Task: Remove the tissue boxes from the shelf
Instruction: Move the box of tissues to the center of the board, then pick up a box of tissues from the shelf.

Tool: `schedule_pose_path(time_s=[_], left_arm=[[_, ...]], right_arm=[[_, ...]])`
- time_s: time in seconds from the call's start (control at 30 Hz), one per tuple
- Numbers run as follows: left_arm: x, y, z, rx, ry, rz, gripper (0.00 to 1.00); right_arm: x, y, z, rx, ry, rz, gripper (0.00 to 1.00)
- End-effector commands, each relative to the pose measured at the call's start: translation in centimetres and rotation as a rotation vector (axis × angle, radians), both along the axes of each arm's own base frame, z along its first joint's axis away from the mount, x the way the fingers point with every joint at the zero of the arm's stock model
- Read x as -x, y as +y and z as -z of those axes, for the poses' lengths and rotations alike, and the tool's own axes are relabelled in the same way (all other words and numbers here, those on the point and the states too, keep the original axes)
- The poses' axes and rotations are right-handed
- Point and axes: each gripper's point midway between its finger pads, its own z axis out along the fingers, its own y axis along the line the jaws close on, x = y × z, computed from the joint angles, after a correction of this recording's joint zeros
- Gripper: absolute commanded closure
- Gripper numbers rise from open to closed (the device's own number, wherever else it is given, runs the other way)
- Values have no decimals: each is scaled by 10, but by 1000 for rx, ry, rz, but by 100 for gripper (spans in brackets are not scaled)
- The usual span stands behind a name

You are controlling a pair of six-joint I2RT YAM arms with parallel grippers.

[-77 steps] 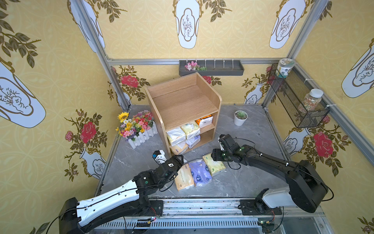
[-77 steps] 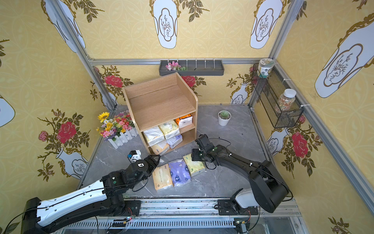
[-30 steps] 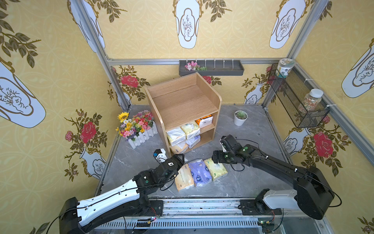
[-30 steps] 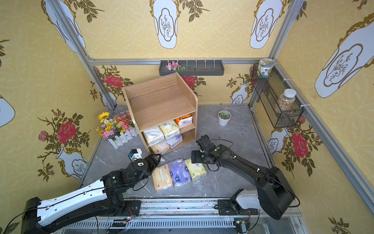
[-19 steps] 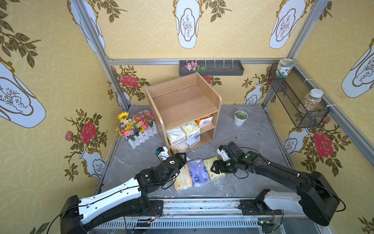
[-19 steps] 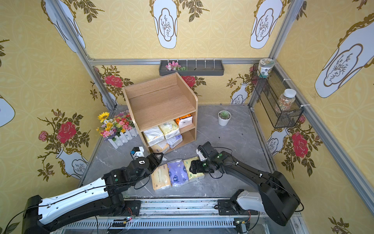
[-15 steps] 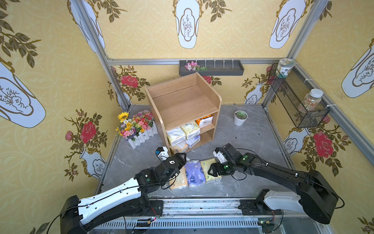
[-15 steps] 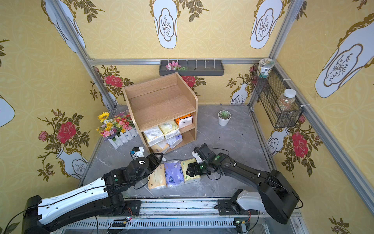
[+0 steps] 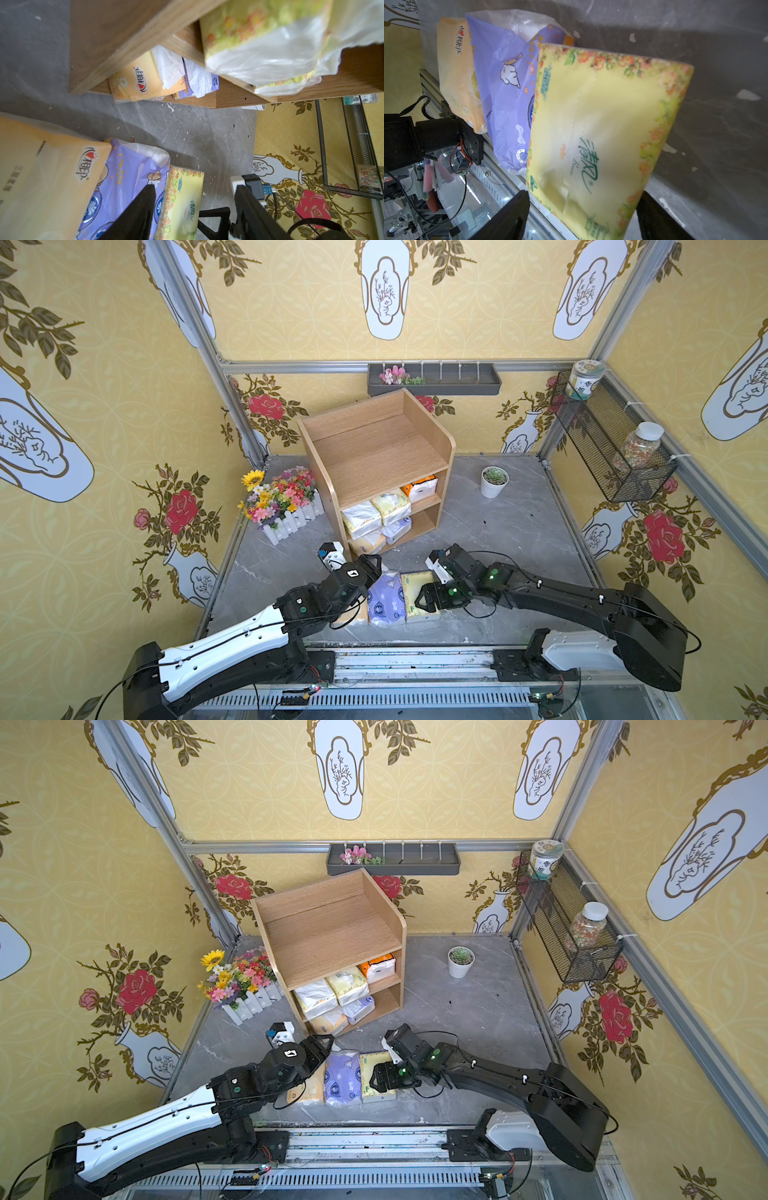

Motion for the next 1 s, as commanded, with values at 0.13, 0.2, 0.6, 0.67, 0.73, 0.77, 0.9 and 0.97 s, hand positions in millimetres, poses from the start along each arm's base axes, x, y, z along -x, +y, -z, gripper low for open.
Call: schedule_pose_path(time_s=[0.13, 0.2, 0.6, 0.67, 0.73, 0.77, 0.9, 0.97], left_arm=[[3, 9, -2, -17, 3, -14, 35], [4, 22, -4, -42, 4, -51, 37], [8, 89, -66, -190, -120, -180, 44], [5, 90, -76, -224, -138, -183, 42], [1, 92, -87, -261, -164, -194, 40], [-1, 91, -93, -274, -183, -192, 41], [-12, 81, -123, -305, -295, -158, 45], [-17, 82, -134, -315, -320, -170, 45]], right_arm=[[-33, -31, -33, 100, -200, 124, 14], [-40, -36, -53, 89, -262, 149, 14], [-74, 2, -145, -220, -489, 220, 20], [-76, 5, -147, -213, -492, 211, 20], [-77, 10, -148, -213, -488, 198, 20], [-77, 12, -148, -219, -486, 192, 20], [-83, 23, -152, -242, -483, 184, 21], [-85, 31, -158, -278, -482, 180, 22]])
